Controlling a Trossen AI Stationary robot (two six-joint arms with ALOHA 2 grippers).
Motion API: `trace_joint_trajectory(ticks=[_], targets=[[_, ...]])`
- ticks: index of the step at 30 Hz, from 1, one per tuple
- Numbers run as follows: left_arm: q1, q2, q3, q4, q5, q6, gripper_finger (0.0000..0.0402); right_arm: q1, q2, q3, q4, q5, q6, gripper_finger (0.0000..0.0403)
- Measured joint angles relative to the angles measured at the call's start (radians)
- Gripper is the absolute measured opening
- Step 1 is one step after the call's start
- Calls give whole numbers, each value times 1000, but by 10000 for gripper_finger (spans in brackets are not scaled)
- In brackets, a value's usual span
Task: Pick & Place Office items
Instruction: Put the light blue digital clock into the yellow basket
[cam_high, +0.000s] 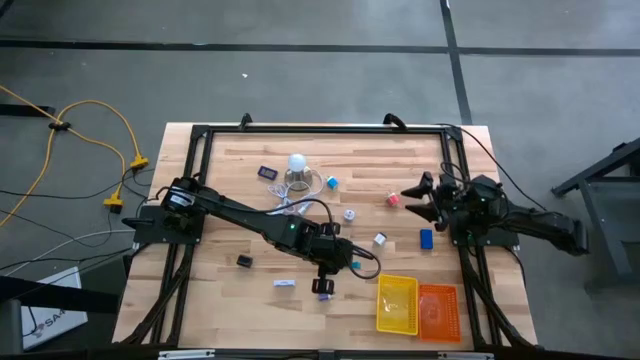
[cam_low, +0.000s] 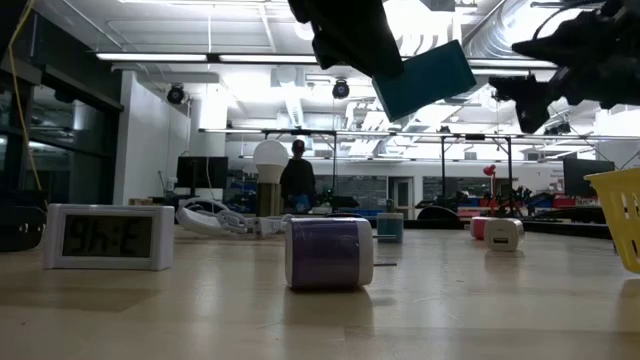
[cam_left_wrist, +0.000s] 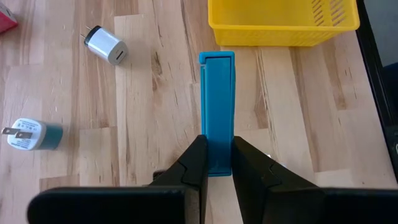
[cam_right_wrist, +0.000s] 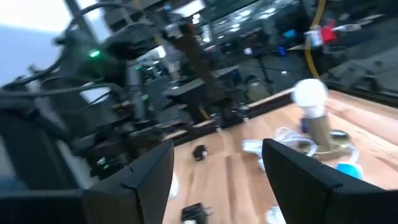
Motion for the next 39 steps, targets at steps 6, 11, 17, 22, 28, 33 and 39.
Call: trace_joint_trajectory(ticks=[6, 11, 17, 22, 28, 33, 39], targets=[[0, 0, 0, 0, 13, -13, 45, 176, 30, 13, 59, 127, -96, 232], [0, 0, 0, 0, 13, -19, 45, 331, 120, 15, 173, 269, -199, 232], [0, 0, 0, 0, 12, -23, 45, 488, 297, 58, 232, 439, -291, 232], [0, 0, 0, 0, 12, -27, 45, 593, 508, 177, 230, 546, -365, 232], [0, 0, 0, 1, 11, -30, 45, 677, 731, 325, 168, 626, -450, 232], [0, 0, 0, 1, 8, -49, 45, 720, 872, 421, 119, 672, -452, 232], [0, 0, 0, 1, 8, -52, 45, 770, 1004, 475, 125, 696, -414, 232]])
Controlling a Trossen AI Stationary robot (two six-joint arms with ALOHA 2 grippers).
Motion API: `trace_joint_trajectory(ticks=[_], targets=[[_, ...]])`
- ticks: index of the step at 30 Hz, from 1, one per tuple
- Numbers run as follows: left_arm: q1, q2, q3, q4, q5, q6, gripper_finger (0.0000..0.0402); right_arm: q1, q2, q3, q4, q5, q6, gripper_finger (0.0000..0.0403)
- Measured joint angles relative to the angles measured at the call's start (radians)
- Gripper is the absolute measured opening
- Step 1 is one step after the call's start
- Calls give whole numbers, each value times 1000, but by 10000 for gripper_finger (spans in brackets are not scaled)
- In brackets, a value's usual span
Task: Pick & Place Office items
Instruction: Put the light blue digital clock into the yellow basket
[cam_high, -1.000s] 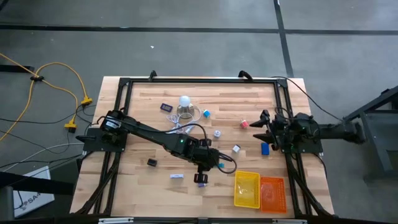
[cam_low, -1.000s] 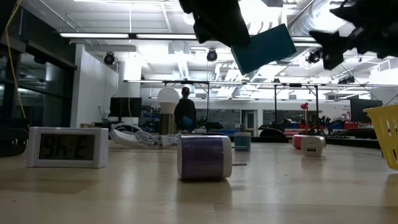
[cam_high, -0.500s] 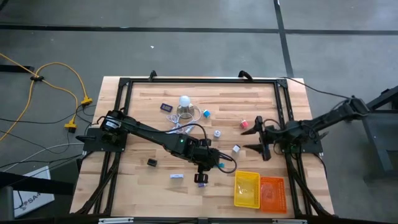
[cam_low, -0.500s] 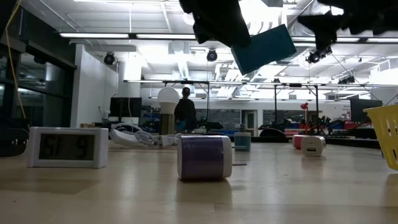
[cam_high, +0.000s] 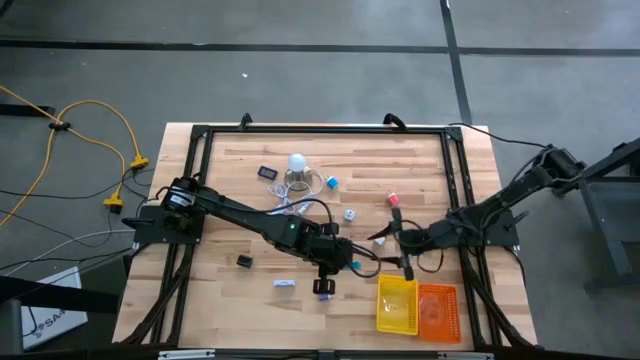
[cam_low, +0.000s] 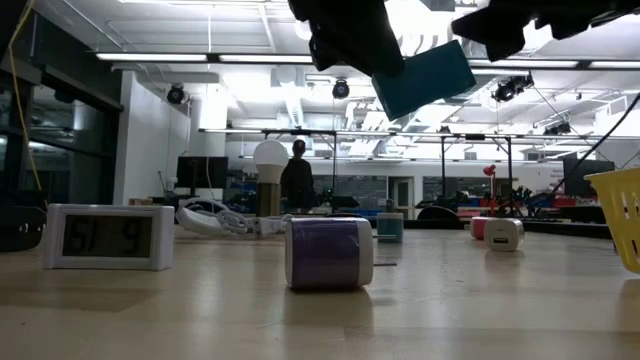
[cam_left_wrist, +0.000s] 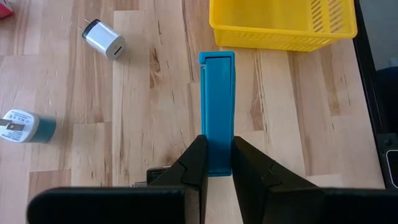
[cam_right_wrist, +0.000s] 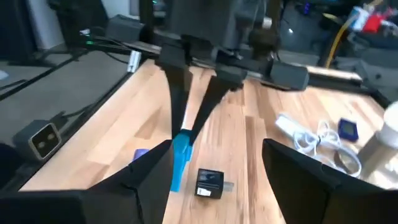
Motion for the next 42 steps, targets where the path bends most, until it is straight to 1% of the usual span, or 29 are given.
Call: trace_joint_trajectory(ticks=[5, 11, 14, 18, 22, 28, 36, 39, 42], targets=[[0, 0, 0, 1, -9, -1, 45, 23, 75, 1, 14, 10, 77, 232], [0, 0, 0, 45, -13, 7, 45, 41, 124, 2, 92, 10, 85, 232], [1, 0, 0, 67, -14, 42, 45, 41, 126, 2, 94, 10, 96, 232], [1, 0, 0, 87, -19, 49, 45, 43, 126, 2, 94, 10, 131, 232], [1, 0, 0, 87, -75, 50, 45, 58, 126, 2, 94, 13, 136, 232], [1, 0, 0, 101, -107, 41, 45, 77, 126, 2, 89, 86, 136, 232], [1, 0, 0, 135, -113, 41, 45, 78, 126, 2, 78, 88, 140, 232], [1, 0, 0, 137, -113, 42, 45, 78, 126, 2, 71, 88, 140, 225], [1, 0, 0, 137, -113, 42, 45, 78, 126, 2, 60, 88, 156, 210]])
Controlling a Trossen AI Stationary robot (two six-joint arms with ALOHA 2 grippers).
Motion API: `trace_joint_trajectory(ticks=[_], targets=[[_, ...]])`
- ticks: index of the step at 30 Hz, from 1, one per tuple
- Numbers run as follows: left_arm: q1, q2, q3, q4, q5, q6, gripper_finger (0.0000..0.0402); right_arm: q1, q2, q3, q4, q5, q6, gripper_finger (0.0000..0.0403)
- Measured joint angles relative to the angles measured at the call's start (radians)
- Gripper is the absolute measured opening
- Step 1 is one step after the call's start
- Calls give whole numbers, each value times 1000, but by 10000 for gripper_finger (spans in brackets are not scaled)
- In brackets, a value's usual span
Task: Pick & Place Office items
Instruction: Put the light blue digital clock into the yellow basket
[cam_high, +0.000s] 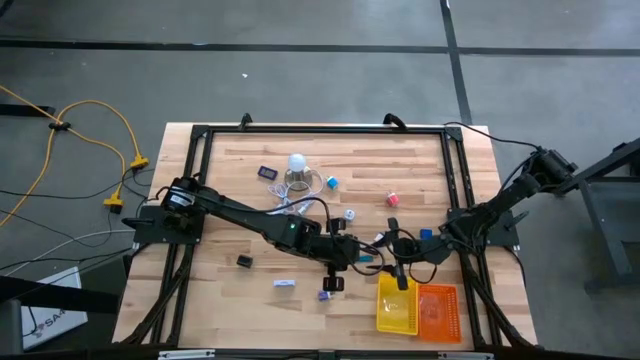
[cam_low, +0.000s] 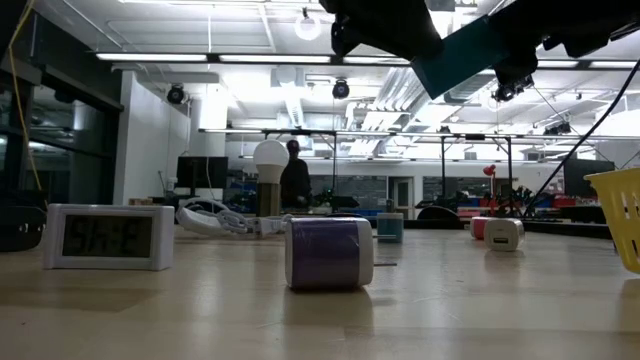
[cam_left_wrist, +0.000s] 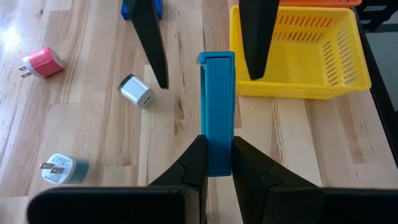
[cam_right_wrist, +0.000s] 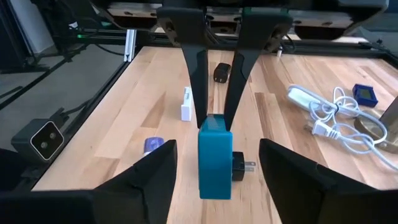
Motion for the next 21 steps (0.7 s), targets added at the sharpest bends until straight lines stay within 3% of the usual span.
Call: trace_joint_trajectory(ticks=[10, 21], targets=[[0, 0, 0, -2, 0, 0, 45, 0, 0, 0, -5, 0, 6, 156], [0, 0, 0, -12, 1, -9, 45, 0, 0, 0, -5, -2, 2, 122]])
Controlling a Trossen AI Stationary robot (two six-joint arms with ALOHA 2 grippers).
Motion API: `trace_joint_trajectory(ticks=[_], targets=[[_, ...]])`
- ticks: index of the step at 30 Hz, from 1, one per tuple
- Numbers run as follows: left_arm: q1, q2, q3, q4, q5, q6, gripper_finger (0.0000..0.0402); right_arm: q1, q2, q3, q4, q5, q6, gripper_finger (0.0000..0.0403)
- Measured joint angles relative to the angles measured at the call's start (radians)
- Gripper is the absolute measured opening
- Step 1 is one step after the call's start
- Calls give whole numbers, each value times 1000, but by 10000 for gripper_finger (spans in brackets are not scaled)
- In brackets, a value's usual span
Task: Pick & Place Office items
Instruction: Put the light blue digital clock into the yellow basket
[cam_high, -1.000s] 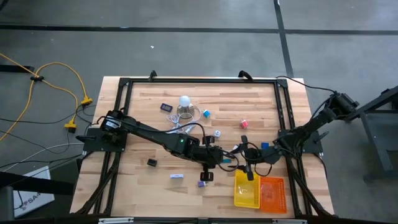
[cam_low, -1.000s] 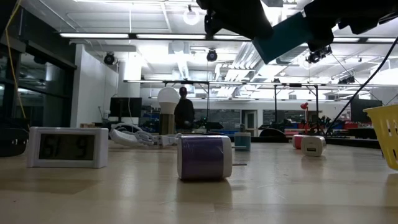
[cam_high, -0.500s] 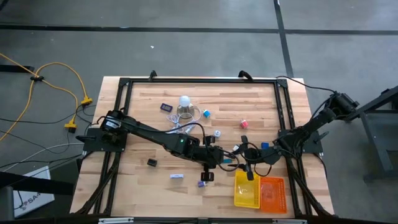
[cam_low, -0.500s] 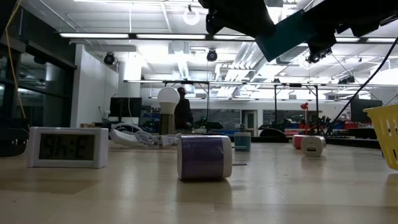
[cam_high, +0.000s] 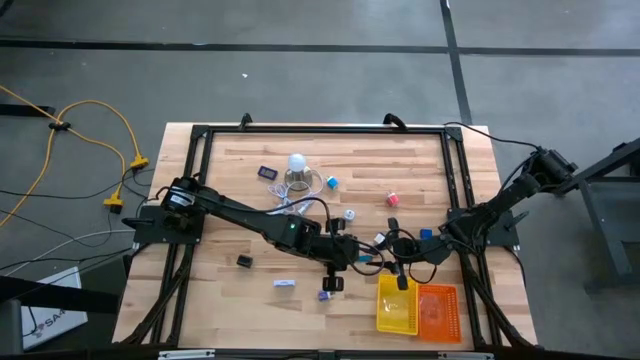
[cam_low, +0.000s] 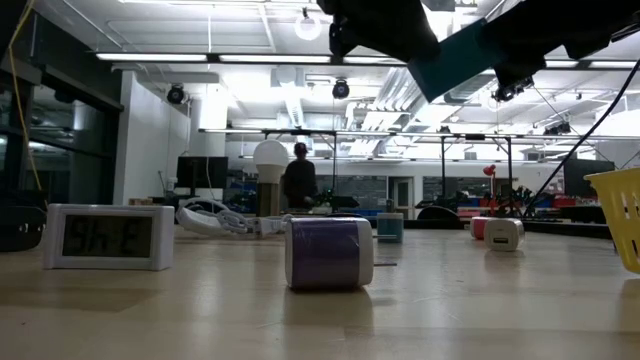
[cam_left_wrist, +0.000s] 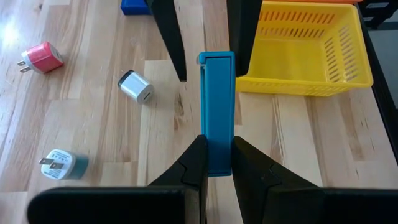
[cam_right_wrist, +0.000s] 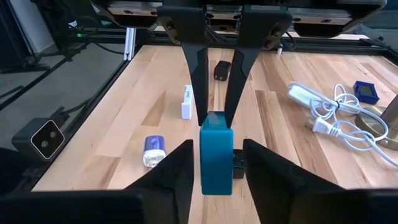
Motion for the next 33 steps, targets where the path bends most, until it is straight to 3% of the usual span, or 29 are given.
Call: trace_joint_trajectory(ticks=[15, 33], targets=[[0, 0, 0, 1, 3, -2, 45, 0, 0, 0, 0, -10, -3, 55], [-2, 0, 0, 6, 2, 0, 68, 0, 0, 0, 1, -32, -4, 55]])
